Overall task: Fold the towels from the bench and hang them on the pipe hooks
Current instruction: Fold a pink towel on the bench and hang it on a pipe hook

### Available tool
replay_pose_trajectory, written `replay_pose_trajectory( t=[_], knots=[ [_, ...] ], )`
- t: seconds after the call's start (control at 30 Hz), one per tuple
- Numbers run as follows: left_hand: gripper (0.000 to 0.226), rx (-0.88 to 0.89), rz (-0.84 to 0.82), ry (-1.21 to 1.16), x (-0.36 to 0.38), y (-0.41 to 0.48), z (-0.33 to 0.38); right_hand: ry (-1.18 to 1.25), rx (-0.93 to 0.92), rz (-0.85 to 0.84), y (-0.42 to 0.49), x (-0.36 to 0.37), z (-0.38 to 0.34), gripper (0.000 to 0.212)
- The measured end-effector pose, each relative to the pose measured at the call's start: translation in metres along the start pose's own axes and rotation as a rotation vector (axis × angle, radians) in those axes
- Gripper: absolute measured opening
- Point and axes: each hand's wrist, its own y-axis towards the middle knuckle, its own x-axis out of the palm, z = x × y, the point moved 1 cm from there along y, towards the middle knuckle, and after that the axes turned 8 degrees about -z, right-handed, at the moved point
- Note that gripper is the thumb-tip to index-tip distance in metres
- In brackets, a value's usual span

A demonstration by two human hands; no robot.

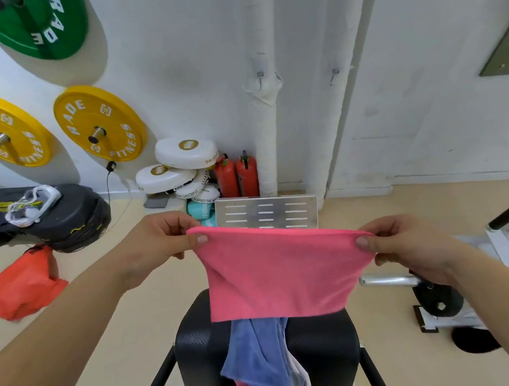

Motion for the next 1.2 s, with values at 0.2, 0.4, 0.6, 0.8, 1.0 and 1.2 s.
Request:
replay_pose_trajectory(
  t=[0.2, 0.4, 0.6, 0.8, 1.0, 1.2],
  knots=[
    [0.026, -0.008, 0.209, 0.071, -0.023, 0.045, 0.007, 0.117, -0.098, 0.168, 0.036, 0.003, -0.016, 0.060],
    [0.018, 0.072, 0.153, 0.037, -0.039, 0.036, 0.007, 0.155, -0.213, 0.188, 0.036, 0.014, -0.031, 0.037],
    [0.010, 0.008, 0.145, 0.152, -0.003, -0.003, -0.066, -0.008, -0.087, 0.136, 0.018, 0.046, 0.031, 0.008],
    [0.017, -0.158, 0.120, 0.274, 0.062, -0.066, -0.167, -0.213, 0.193, -0.019, -0.012, 0.090, 0.134, 0.013],
    [0.016, -0.178, 0.154, 0.233, 0.091, -0.115, -0.200, -0.265, 0.219, -0.022, -0.048, 0.113, 0.167, 0.006],
    [0.017, -0.170, 0.127, 0.270, 0.096, -0.133, -0.211, -0.232, 0.212, -0.023, -0.063, 0.120, 0.177, 0.008]
  ],
)
